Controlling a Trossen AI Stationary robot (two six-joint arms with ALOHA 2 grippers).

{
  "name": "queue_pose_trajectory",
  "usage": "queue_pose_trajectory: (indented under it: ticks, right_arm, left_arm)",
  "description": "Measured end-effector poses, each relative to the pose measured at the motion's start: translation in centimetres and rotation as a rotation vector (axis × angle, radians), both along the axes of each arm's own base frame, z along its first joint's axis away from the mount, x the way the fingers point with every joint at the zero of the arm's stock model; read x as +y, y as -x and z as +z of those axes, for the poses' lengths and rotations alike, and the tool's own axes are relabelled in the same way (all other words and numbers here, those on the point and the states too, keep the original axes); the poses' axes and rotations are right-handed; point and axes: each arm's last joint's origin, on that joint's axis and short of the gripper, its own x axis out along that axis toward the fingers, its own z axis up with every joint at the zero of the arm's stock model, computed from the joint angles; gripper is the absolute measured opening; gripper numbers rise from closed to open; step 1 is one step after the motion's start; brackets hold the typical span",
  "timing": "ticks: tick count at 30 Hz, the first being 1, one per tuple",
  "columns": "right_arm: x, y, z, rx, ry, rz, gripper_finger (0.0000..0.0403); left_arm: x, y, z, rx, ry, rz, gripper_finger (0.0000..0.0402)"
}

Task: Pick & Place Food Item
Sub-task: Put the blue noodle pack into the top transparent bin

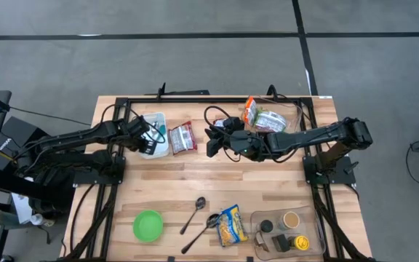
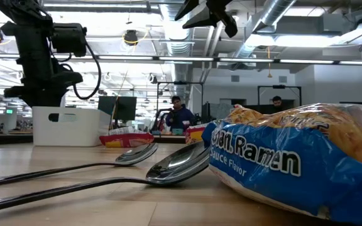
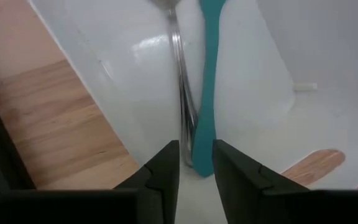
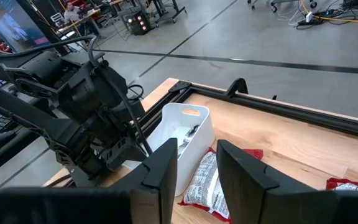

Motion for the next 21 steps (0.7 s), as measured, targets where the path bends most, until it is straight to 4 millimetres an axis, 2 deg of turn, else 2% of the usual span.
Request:
queue_pose_trajectory:
  ticks: [13, 21]
  right_arm:
    - [0.0, 0.0, 0.0, 0.000, 0.000, 0.000, 0.0107]
    - [-0.1, 0.0, 0.0, 0.001, 0.000, -0.003, 0.0107]
  left_arm:
    - [0.6, -1.1, 0.6, -0.131, -0.080, -0.011, 0.0092]
    - [0.8, -1.4, 2.4, -0.307, -0.198, -0.056, 0.0092]
